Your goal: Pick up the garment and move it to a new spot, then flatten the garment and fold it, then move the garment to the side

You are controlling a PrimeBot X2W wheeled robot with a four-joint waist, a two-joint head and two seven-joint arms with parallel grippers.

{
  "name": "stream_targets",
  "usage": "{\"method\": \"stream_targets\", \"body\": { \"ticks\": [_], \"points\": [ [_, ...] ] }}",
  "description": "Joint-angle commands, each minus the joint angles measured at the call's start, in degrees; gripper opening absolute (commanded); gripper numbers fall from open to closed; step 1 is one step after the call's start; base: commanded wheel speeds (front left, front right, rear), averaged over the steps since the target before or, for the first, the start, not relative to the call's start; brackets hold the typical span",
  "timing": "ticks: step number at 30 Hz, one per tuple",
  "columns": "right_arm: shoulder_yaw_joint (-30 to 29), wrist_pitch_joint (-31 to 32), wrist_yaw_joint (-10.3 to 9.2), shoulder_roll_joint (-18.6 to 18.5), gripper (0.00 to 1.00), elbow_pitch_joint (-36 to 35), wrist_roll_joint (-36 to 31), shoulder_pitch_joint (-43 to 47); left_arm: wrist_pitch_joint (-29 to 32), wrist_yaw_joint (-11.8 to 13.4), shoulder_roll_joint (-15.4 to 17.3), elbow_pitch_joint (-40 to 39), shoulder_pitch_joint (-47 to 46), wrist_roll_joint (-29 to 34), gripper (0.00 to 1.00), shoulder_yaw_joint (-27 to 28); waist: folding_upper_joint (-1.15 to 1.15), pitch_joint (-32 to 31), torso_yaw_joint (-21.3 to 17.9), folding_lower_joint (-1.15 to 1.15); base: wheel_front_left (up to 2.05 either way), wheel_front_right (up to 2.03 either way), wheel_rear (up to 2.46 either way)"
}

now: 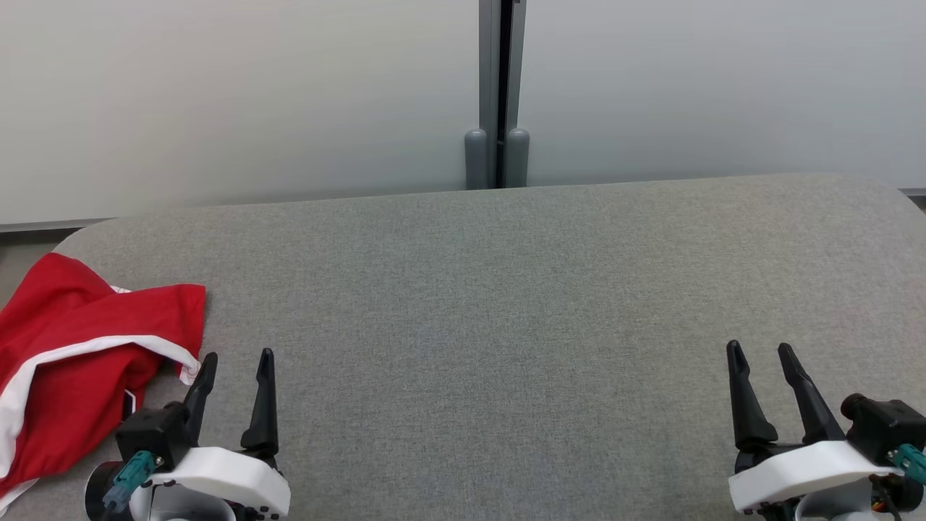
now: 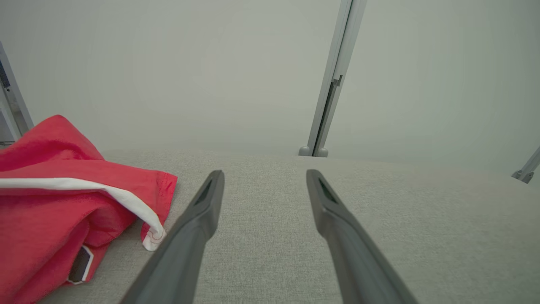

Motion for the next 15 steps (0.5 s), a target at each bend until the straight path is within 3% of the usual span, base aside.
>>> {"method": "stream_targets", "body": {
  "ticks": [1,15],
  "points": [
    [-0.03,-0.61,0.02,-0.08,1.00,-0.23,-1.09,0.14,-0.48,0.41,0.54,0.04,-0.38,1.55,1.00,-0.09,0.00,-0.01,0.00,0.00,0.00,0.00,0.00],
    [1.52,-1.17,0.02,-0.44,1.00,0.14,-6.51,0.69,-2.20,1.61,0.77,2.98,-0.99,7.53,1.00,-0.98,0.00,-0.10,0.06,0.00,0.00,0.00,0.00]
  ]
}}
